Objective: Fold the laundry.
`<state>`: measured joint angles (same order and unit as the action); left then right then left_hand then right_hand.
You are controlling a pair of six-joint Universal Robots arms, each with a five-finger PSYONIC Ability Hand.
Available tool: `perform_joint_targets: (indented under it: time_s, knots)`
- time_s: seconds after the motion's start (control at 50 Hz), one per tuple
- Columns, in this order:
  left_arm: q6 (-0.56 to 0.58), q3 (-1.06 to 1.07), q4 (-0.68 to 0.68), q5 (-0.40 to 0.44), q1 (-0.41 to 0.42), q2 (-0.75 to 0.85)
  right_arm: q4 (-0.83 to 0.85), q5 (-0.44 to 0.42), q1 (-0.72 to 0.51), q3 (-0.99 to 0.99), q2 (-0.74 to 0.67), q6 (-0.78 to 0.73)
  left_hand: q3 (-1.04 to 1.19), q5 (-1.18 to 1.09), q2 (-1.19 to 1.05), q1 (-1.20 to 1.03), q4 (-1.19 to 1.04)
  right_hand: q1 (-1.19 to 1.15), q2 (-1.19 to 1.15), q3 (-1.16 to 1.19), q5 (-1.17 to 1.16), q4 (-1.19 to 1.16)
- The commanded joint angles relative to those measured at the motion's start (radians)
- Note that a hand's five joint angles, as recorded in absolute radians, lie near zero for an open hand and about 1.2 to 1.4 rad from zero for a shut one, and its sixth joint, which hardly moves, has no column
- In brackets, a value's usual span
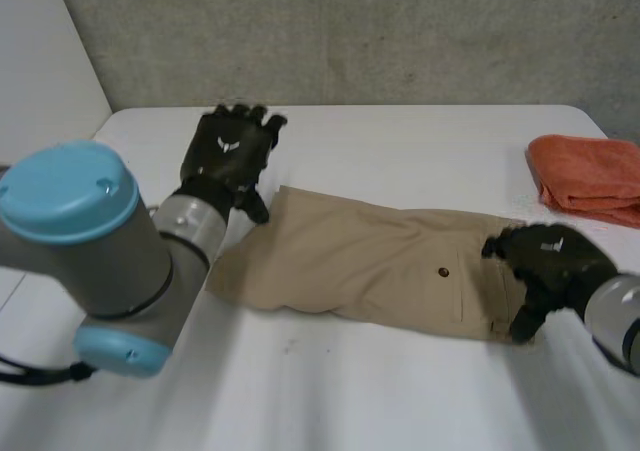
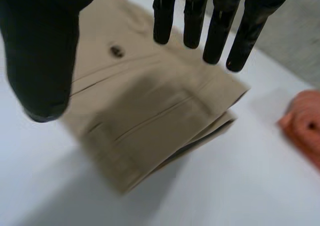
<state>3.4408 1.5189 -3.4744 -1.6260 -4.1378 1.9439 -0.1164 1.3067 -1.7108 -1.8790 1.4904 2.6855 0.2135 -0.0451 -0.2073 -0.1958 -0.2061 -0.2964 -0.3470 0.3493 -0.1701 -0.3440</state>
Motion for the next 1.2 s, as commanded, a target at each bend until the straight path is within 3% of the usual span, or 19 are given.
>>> perform_joint_targets:
  time_s: [0.02,0.3,0.36,0.42,0.44,0.6,0.68,0.76,0.82,1.06,1.16,1.2]
  knots:
    - [-0.040,0.110,0.000,0.000,-0.006,-0.019,0.242,-0.027,0.020,-0.153,-0.058,0.002,-0.009,0.015,0.003,-0.009,0.001,-0.246,-0.196,0.194,-0.198,-0.199]
    - [-0.040,0.130,0.000,-0.005,-0.010,-0.005,0.439,0.008,0.026,-0.175,-0.196,-0.001,-0.009,0.015,0.003,-0.009,0.001,-0.390,-0.340,0.337,-0.342,-0.343]
    - [-0.042,0.132,0.000,-0.005,-0.010,-0.005,0.451,0.014,0.026,-0.169,-0.206,-0.006,-0.009,0.015,0.003,-0.009,0.001,-0.557,-0.507,0.504,-0.509,-0.509]
    - [-0.042,0.136,-0.002,-0.005,-0.009,-0.005,0.466,0.016,0.028,-0.161,-0.219,-0.009,-0.009,0.015,0.003,-0.009,0.001,-1.035,-0.984,0.982,-0.986,-0.987]
    - [-0.042,0.139,-0.002,-0.005,-0.009,-0.005,0.469,0.019,0.030,-0.160,-0.220,-0.009,-0.009,0.015,0.003,-0.009,0.001,-1.099,-1.049,1.046,-1.051,-1.052]
    - [-0.042,0.145,0.000,-0.009,-0.007,-0.010,0.445,0.042,0.120,-0.137,-0.190,-0.042,-0.012,0.018,0.005,-0.006,0.004,-1.100,-1.049,1.047,-1.052,-1.052]
    - [-0.042,0.158,0.000,-0.009,-0.007,-0.022,0.383,0.036,0.198,-0.123,-0.151,-0.139,-0.012,0.018,0.005,-0.006,0.004,-1.100,-1.049,1.047,-1.052,-1.052]
    - [-0.042,0.168,0.001,-0.011,-0.013,-0.036,0.286,0.035,0.308,-0.075,-0.142,-0.347,-0.012,0.018,0.005,-0.006,0.004,-1.100,-1.049,1.047,-1.052,-1.052]
    - [-0.042,0.182,0.001,-0.011,-0.015,-0.042,0.253,0.040,0.313,-0.042,-0.141,-0.439,-0.012,0.018,0.005,-0.006,0.004,-1.100,-1.049,1.047,-1.052,-1.052]
    - [-0.040,0.185,0.001,-0.014,-0.022,-0.080,0.245,0.022,-0.205,0.222,-0.142,-0.504,-0.018,0.024,0.011,0.000,0.010,-1.100,-1.049,1.047,-1.052,-1.052]
    - [-0.042,0.187,0.001,-0.041,-0.033,-0.100,0.233,-0.062,-0.485,0.320,-0.293,-0.549,-0.020,0.027,0.014,0.003,0.013,-1.100,-1.049,1.047,-1.052,-1.052]
    - [-0.042,0.187,0.001,-0.052,-0.035,-0.100,0.231,-0.090,-0.538,0.330,-0.335,-0.559,-0.021,0.027,0.014,0.003,0.013,-1.100,-1.049,1.047,-1.052,-1.052]
